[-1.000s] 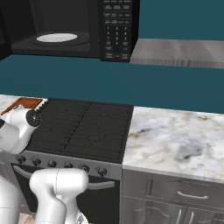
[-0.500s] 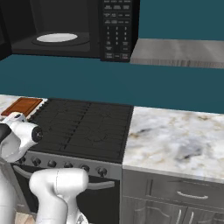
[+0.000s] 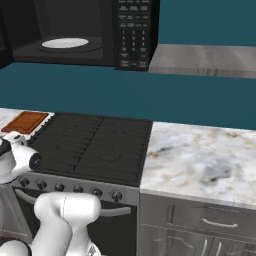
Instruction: Pick the marshmallow from the counter and place it in the microwave.
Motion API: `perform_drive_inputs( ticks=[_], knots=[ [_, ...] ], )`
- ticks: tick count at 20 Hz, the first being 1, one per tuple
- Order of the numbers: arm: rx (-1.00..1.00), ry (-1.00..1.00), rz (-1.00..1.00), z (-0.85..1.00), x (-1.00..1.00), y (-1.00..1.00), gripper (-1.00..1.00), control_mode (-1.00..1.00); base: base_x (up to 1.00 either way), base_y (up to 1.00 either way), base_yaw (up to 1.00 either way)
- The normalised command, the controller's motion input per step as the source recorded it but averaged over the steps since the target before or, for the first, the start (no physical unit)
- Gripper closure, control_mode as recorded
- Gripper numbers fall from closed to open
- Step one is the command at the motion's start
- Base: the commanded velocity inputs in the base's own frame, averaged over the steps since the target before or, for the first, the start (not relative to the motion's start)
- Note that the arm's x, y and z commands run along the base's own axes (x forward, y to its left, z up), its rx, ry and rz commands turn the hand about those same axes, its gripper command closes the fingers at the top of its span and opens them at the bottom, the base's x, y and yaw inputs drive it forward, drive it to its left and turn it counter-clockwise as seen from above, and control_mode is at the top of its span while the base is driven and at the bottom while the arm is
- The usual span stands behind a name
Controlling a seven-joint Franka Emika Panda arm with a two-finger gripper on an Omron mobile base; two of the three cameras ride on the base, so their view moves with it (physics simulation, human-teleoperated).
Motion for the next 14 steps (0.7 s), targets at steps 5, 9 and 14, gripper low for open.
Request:
perform_drive_inputs(
  ticks=[5, 9, 14],
  knots=[
    [0.00, 0.21, 0.00, 0.00, 0.35, 0.34, -1.00, -1.00, 0.00, 0.00, 0.00],
    [0.00, 0.21, 0.00, 0.00, 0.20, 0.44, -1.00, -1.00, 0.00, 0.00, 0.00],
    [0.00, 0.12, 0.00, -0.09, 0.16, 0.59, -1.00, -1.00, 0.00, 0.00, 0.00]
  ],
)
